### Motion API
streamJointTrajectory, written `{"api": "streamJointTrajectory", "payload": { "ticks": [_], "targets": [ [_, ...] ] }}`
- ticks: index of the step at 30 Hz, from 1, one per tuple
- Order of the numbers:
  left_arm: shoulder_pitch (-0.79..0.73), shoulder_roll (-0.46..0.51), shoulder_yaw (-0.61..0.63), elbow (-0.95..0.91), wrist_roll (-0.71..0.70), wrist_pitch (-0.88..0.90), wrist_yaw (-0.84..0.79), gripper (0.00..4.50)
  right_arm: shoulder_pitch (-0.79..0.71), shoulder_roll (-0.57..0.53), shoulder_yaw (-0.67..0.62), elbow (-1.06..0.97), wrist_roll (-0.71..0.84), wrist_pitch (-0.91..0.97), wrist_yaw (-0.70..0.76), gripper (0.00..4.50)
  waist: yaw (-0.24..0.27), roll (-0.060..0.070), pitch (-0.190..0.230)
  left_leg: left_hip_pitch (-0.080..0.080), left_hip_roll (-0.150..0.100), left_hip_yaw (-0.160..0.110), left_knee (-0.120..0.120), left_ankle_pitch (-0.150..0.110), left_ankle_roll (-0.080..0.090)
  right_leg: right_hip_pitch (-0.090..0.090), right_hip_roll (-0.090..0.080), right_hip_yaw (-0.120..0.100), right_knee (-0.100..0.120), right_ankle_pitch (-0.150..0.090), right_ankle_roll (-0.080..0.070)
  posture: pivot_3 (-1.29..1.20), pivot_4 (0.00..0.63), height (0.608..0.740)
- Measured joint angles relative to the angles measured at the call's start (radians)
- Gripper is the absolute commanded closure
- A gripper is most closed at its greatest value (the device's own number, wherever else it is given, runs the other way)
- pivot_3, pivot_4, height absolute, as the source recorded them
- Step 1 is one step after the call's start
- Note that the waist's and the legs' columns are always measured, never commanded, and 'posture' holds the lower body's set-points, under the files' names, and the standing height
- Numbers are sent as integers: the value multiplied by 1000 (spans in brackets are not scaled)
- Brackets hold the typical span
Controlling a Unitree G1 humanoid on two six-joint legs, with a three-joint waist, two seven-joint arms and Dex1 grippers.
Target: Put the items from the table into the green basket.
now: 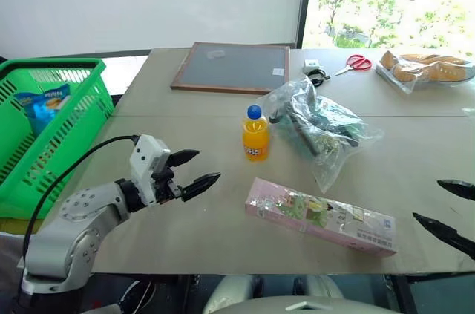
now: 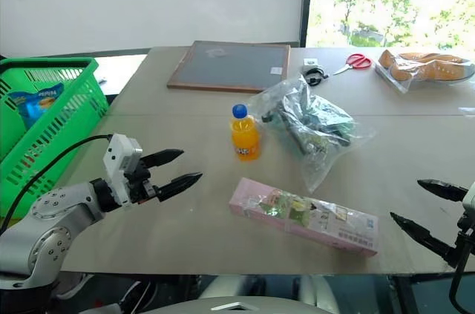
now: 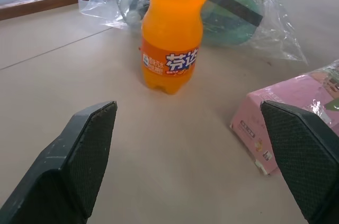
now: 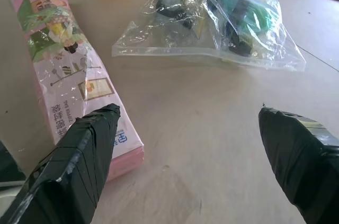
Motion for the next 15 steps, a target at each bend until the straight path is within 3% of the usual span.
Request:
{"api": "streamJointTrajectory", "payload": {
  "ticks": [4,10,15],
  "targets": [
    [-29,0,-8,2,1,0,2,0,-49,4,58,45,2,1,-43,15,2,-4,-3,0,0,0,0,0,0,0,0,-1,0,0,0,4,36,740],
    [-69,1,-13,-29,-32,0,3,0,-311,-5,332,-5,78,174,-243,15,-5,0,-3,0,0,1,0,1,-1,-2,0,1,1,0,0,46,37,740],
    [-38,42,-14,-95,-28,-13,-27,0,-615,-27,646,10,-10,253,-382,15,5,-2,-2,-4,0,1,0,4,-3,-5,0,1,1,1,0,89,31,740]
  ]
}}
